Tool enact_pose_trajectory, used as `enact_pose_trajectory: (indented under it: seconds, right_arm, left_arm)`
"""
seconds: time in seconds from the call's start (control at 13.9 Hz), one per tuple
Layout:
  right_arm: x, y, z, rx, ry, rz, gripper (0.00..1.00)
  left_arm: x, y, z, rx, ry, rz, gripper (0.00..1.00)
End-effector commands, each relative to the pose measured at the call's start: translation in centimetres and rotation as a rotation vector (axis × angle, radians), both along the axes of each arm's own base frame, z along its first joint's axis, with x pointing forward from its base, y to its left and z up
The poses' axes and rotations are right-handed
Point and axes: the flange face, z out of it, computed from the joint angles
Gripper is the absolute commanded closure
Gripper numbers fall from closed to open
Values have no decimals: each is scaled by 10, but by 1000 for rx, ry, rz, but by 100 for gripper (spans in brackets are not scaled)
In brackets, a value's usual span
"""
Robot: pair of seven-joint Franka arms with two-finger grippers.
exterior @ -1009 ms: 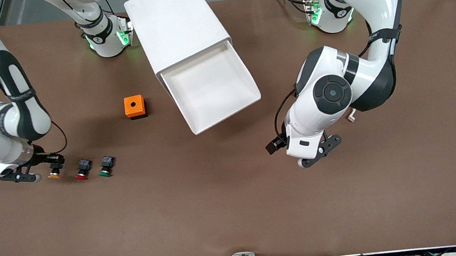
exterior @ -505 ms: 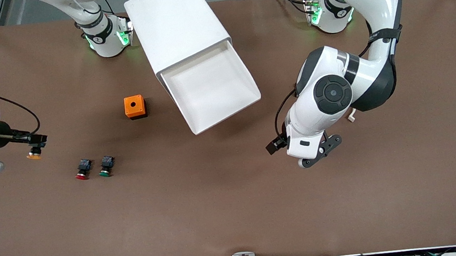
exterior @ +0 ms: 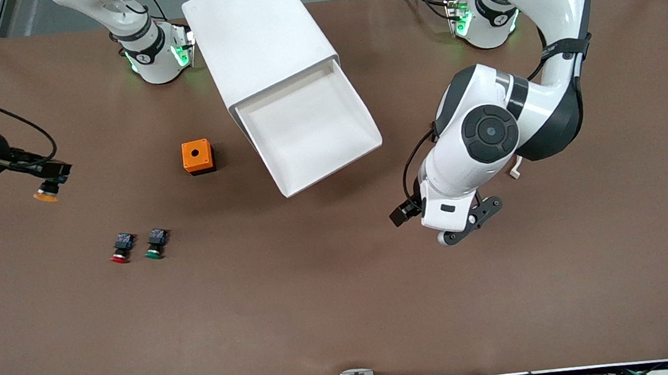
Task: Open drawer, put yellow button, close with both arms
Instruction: 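Lift the yellow button with the right gripper toward the open drawer, then lower the yellow button into the drawer and open the right gripper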
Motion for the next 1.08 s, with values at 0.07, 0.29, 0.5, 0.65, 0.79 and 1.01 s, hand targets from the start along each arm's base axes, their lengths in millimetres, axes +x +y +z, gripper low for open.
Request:
enact_pose_trajectory:
  seconds: [0.07, 0.29, 0.5, 0.65, 0.79, 1.01]
  right_arm:
    - [-24, 50, 46, 19, -30, -192, 100]
    - [-41, 151, 61, -6, -58, -348, 100]
    - [-52, 219, 71, 26, -117, -478, 100]
    - [-66, 252, 71, 19, -119, -487, 100]
    - [-78, 281, 63, -14, -119, -483, 100]
    - [-88, 342, 25, -51, -100, -486, 100]
  left_arm:
    - [-3, 3, 10, 1, -24, -18, 0]
    - [-3, 4, 10, 1, -24, -16, 0]
    - [-3, 4, 9, 2, -22, -17, 0]
    - [-3, 4, 10, 1, -24, -16, 0]
    - [-3, 4, 10, 2, -24, -17, 0]
    - [-3, 4, 9, 5, -26, -17, 0]
